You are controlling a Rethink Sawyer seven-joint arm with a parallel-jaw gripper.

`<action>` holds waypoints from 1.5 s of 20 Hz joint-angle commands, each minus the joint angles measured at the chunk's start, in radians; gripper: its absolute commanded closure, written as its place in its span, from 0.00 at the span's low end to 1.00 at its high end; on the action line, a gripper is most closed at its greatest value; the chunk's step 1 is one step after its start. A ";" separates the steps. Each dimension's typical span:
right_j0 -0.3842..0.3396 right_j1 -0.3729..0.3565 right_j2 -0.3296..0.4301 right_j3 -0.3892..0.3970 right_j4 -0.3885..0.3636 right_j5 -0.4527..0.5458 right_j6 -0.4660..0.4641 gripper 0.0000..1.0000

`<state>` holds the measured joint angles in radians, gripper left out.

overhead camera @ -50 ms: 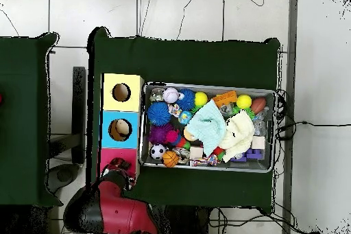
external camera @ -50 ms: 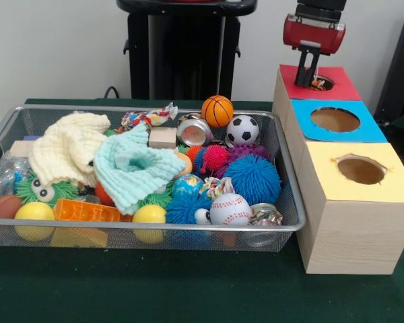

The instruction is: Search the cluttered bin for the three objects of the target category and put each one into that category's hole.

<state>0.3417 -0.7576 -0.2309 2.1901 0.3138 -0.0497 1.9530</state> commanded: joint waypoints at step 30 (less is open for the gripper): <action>0.143 0.093 -0.028 -0.045 0.229 0.169 0.249 1.00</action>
<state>0.4611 -0.7309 -0.2934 2.1909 0.4844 -0.0218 1.9681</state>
